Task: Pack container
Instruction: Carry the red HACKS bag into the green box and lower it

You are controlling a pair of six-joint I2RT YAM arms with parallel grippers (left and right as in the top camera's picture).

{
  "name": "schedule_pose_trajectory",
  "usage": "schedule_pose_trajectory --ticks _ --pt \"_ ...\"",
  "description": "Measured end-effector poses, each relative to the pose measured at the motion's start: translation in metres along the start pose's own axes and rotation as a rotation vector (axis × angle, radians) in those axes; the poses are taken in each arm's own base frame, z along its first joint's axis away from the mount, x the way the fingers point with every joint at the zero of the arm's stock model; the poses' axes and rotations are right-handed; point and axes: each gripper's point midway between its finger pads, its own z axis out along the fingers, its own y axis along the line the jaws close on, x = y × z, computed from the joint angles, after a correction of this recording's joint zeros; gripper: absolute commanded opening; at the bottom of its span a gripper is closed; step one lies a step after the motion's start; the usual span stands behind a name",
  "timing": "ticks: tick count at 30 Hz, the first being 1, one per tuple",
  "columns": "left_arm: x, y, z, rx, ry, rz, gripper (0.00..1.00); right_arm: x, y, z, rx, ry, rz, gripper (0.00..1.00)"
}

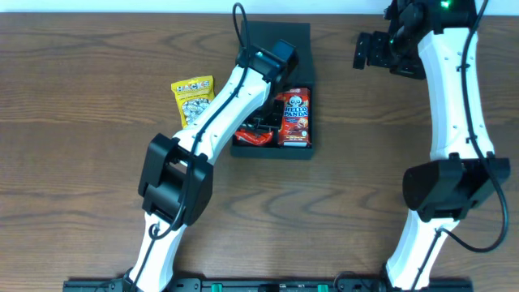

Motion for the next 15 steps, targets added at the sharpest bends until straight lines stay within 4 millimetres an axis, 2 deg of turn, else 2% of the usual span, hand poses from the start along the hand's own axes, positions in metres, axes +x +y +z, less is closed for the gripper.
schedule_pose_trajectory --ticks 1,3,6,10,12,15 --pt "0.0006 -0.0011 0.0006 0.005 0.004 0.000 0.68 0.0001 0.0000 0.0000 0.000 0.000 0.000 0.99" --pt "0.0018 -0.0034 0.0006 0.019 0.011 -0.008 0.75 0.0000 0.0000 0.0000 0.000 0.000 0.000 0.99" --pt "0.0031 -0.0043 0.0005 0.024 0.017 -0.018 0.75 -0.0001 0.0000 0.0000 0.000 0.000 -0.001 0.99" --pt "0.0035 -0.0046 0.0005 0.026 0.020 -0.021 0.68 -0.0005 0.0001 0.0000 -0.001 -0.002 -0.002 0.99" --pt "0.0042 -0.0045 -0.0009 0.025 0.022 -0.024 0.56 -0.0006 0.0002 0.0000 -0.001 -0.003 -0.002 0.99" --pt "-0.0012 -0.0054 -0.0060 0.021 -0.006 -0.024 0.13 -0.0011 0.0003 0.0000 -0.001 -0.004 -0.003 0.99"
